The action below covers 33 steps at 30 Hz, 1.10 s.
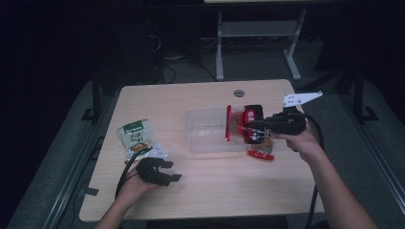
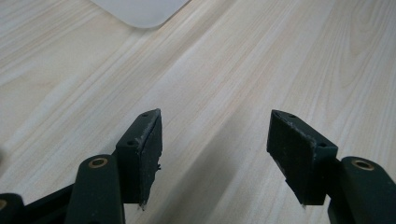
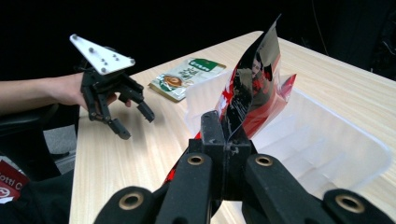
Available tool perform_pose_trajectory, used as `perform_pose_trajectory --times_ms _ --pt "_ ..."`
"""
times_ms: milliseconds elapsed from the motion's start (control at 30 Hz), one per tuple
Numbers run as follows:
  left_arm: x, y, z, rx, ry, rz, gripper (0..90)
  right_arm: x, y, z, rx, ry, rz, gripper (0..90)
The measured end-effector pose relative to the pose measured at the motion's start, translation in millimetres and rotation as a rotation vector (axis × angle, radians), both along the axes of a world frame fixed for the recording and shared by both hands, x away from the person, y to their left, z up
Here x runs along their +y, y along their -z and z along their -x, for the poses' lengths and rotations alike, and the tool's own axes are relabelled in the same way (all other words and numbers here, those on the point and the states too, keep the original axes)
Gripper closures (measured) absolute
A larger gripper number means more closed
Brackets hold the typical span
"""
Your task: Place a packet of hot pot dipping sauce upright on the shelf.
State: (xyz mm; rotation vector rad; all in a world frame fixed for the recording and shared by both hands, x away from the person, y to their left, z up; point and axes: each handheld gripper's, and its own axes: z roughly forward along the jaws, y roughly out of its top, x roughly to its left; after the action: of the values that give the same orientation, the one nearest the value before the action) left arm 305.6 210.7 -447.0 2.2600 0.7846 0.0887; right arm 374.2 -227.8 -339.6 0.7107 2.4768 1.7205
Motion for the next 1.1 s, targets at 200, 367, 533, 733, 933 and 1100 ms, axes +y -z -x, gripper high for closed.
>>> perform_pose_trajectory --times_ms 200,367,533,733,933,1100 --pt "0.1 -0.3 0.1 0.000 0.003 -0.005 35.1 -8.8 -0.1 -7.4 0.006 0.033 0.010 90.0" --pt "-0.1 -0.2 0.2 0.001 0.001 -0.004 34.6 -15.6 1.2 -11.1 0.011 0.055 0.019 90.0" --pt "0.0 -0.1 0.2 0.002 0.000 -0.004 34.6 -19.4 4.9 -14.0 0.020 0.075 0.040 90.0" --pt "0.1 0.0 -0.2 -0.001 0.001 -0.007 34.5 -21.5 11.0 -18.2 0.035 0.084 0.052 90.0" --pt "0.2 -0.1 0.2 0.000 -0.001 -0.006 34.5 -18.7 15.0 -21.2 0.044 0.087 0.056 90.0" --pt "0.2 -0.1 0.3 0.000 0.000 -0.007 34.5 -15.1 17.1 -23.3 0.050 0.087 0.056 90.0"
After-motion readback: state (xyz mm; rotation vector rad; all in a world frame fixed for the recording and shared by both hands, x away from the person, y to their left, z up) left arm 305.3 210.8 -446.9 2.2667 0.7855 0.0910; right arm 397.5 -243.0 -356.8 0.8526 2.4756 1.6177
